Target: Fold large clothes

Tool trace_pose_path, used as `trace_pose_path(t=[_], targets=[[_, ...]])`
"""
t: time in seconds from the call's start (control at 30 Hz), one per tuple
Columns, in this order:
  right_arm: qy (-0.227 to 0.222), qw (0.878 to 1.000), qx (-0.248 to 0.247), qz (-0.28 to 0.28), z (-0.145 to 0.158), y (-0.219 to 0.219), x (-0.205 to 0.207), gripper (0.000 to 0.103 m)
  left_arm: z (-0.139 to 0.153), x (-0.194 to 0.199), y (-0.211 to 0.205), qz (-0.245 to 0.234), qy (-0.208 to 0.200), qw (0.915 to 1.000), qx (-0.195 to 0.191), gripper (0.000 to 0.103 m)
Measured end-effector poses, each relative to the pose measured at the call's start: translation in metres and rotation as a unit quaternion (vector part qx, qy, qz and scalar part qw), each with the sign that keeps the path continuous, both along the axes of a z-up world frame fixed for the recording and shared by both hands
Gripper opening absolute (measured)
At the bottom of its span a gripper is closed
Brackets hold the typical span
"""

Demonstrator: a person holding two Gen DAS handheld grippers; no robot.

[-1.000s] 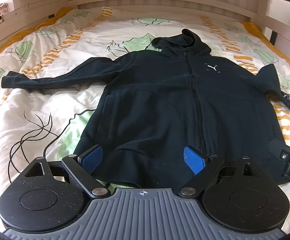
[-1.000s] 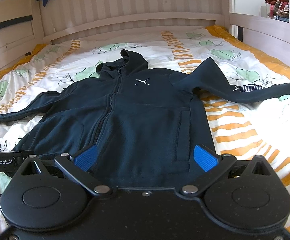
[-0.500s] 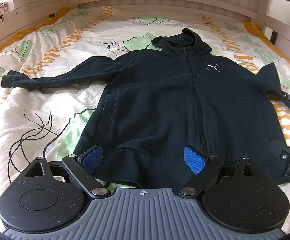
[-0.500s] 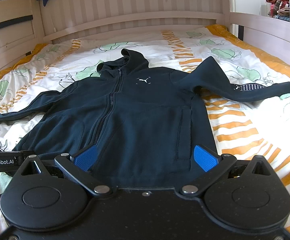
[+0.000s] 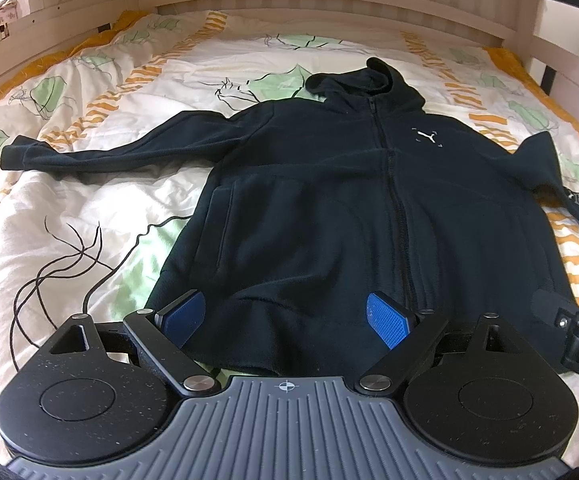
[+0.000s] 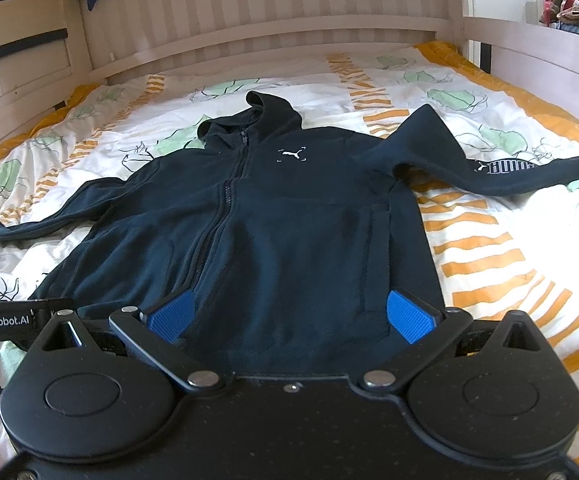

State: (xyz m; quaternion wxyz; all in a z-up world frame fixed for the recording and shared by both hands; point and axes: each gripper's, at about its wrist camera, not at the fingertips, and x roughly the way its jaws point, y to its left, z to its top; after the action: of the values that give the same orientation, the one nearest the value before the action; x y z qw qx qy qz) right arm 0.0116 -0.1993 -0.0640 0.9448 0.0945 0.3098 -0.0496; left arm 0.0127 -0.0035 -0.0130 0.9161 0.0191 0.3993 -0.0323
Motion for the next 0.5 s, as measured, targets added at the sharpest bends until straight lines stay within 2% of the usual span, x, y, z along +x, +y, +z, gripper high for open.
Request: trace_pose_path(t=[0.23,0.43,0.5], targets=[[0.020,0.999,0.031,0.023,-0.010,-0.003,0.011,0.102,-0.003,0.013,0.002,-0.018,-0.005,0.9997,-0.015,0.089],[0.047,0.996,0.063,0.043,-0.021,-0.015,0.030,0.102,-0.011,0.036,0.003,-0.047,0.012,0.9971,-0.058,0.089],[0.050,0.996,0.062,0.042,-0.022,-0.022,0.036,0.102,-0.012,0.044,0.001,-0.054,0.014,0.9966,-0.061,0.089]])
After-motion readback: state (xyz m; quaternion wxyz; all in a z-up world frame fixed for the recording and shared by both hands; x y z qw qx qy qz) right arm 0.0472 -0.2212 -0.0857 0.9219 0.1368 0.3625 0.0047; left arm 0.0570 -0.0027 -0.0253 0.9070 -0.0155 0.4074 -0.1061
